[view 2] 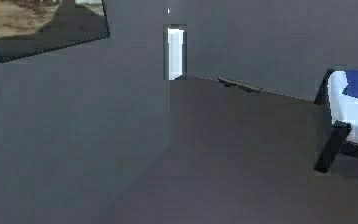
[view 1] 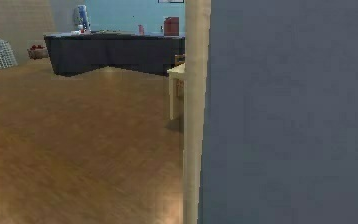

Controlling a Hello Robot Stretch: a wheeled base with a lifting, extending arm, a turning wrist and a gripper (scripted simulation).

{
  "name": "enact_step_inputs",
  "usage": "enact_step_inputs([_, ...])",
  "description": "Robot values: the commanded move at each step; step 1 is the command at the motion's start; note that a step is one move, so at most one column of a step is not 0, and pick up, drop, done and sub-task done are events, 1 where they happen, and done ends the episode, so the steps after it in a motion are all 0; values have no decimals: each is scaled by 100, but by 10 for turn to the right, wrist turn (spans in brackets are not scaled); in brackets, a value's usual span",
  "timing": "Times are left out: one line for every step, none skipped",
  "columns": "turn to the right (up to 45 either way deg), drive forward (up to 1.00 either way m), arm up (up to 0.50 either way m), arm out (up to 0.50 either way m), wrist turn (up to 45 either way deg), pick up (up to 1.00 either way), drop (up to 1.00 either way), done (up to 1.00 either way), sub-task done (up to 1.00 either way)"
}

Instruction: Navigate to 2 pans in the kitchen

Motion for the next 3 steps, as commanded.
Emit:
enact_step_inputs([0, 70, 0, 0, 0, 0, 0, 0, 0])
enact_step_inputs([-60, 0, 0, 0, 0, 0, 0, 0, 0])
enact_step_inputs([0, 20, 0, 0, 0, 0, 0, 0, 0])
